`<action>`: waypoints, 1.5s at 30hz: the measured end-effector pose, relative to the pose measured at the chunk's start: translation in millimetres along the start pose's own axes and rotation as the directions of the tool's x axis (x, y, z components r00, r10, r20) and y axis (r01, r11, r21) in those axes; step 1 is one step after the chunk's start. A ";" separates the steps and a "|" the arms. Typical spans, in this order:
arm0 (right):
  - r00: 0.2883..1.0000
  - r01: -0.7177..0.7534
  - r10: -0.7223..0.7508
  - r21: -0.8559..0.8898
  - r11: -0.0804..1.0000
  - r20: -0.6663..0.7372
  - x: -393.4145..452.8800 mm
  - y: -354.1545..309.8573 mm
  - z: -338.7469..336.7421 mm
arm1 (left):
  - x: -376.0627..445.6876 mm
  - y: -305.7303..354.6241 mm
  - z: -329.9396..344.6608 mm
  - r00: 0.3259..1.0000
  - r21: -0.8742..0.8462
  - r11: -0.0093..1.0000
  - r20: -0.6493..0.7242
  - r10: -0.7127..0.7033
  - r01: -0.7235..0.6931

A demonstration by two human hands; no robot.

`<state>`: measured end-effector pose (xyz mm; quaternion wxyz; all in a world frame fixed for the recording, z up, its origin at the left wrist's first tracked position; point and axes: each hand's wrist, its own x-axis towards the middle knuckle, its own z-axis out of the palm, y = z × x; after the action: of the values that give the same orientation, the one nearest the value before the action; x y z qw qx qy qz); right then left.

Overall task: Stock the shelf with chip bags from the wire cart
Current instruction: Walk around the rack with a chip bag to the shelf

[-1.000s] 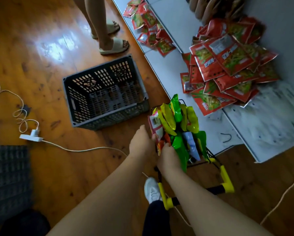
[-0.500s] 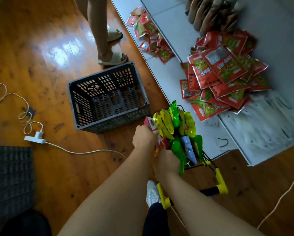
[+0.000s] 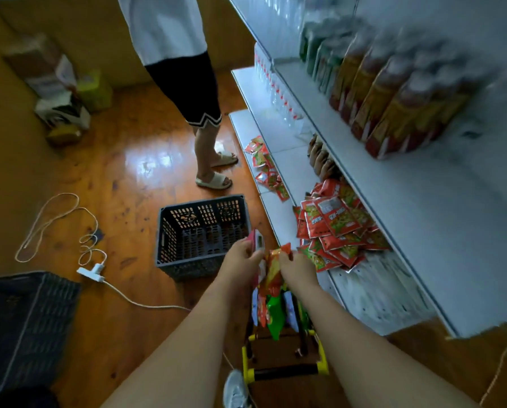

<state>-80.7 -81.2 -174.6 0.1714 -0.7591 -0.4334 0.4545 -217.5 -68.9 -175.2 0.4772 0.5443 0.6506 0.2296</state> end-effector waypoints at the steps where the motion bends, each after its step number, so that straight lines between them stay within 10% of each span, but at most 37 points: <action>1: 1.000 0.022 -0.022 0.034 0.999 0.010 -5.4 -4.9 -14.9 | -11.6 17.0 2.0 0.999 -0.001 0.999 0.003 0.036 -0.036; 17: 0.923 0.020 -0.236 0.576 0.817 0.304 -111.3 16.3 -183.3 | -111.7 137.4 35.0 0.988 -0.099 0.983 -0.002 0.153 -0.152; 23: 0.942 0.049 -0.258 0.672 0.739 0.215 -156.0 30.1 -231.8 | -114.0 159.9 33.1 0.959 0.316 0.914 0.201 0.198 -0.255; 31: 0.984 0.137 -0.013 0.706 0.695 -0.178 -237.6 86.6 -290.7 | -185.6 245.9 97.5 0.598 -0.027 0.897 0.736 0.316 -0.441; 38: 0.851 0.416 0.185 0.845 0.336 -0.492 -354.3 199.8 -352.5 | -272.9 291.7 228.3 0.401 -0.209 0.881 0.829 0.390 -0.424; 45: 0.678 0.401 0.303 0.683 0.611 -0.670 -439.1 308.8 -412.7 | -374.7 337.8 378.9 0.327 -0.256 0.814 0.821 0.468 -0.521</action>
<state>327.8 -558.0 79.1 0.6591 -0.7030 -0.1026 0.2469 259.8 -397.9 73.9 0.6255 0.7671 0.1348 0.0454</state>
